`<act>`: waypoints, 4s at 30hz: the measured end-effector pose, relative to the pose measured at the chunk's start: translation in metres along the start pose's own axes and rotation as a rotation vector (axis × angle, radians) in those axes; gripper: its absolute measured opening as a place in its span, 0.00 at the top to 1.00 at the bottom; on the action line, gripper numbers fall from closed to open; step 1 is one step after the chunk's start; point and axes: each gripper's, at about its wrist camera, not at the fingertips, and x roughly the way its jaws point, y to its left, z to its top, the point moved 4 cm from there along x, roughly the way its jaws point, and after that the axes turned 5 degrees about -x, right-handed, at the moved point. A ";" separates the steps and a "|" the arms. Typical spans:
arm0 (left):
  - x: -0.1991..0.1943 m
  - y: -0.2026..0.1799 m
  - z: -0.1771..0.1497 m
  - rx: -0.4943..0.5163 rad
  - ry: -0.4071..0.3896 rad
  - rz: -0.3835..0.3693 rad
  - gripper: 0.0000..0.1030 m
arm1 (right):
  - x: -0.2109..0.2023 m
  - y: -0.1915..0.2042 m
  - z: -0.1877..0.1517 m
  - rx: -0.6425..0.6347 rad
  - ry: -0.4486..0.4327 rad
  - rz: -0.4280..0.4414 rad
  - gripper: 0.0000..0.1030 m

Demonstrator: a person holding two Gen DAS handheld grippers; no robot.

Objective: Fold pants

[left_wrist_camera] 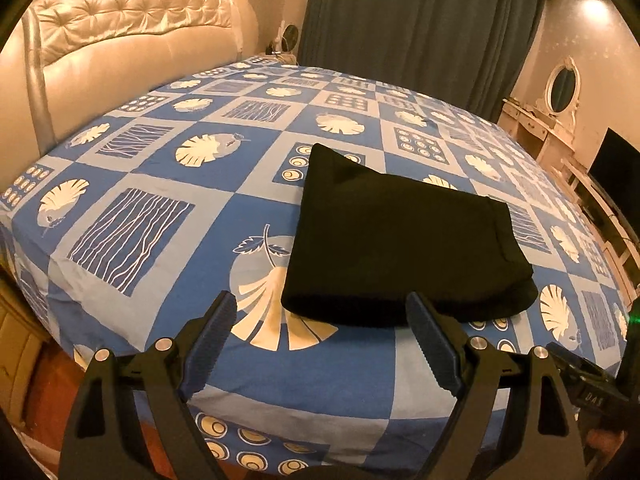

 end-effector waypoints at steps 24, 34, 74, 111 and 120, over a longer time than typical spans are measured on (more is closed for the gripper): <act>-0.023 -0.010 -0.015 0.082 0.018 0.070 0.17 | -0.029 0.032 -0.006 -0.059 -0.063 -0.019 0.12; -0.032 -0.015 -0.011 0.106 -0.027 0.079 0.17 | -0.033 0.034 -0.007 -0.062 -0.068 -0.021 0.12; -0.047 -0.024 0.001 0.093 -0.081 -0.010 0.14 | -0.035 0.041 -0.009 -0.066 -0.059 -0.017 0.12; -0.042 -0.030 -0.010 0.112 -0.060 0.078 0.10 | -0.022 0.037 -0.021 -0.058 -0.036 -0.007 0.12; -0.031 -0.008 -0.010 -0.074 0.023 -0.009 0.10 | -0.028 0.023 -0.020 -0.029 -0.055 -0.015 0.12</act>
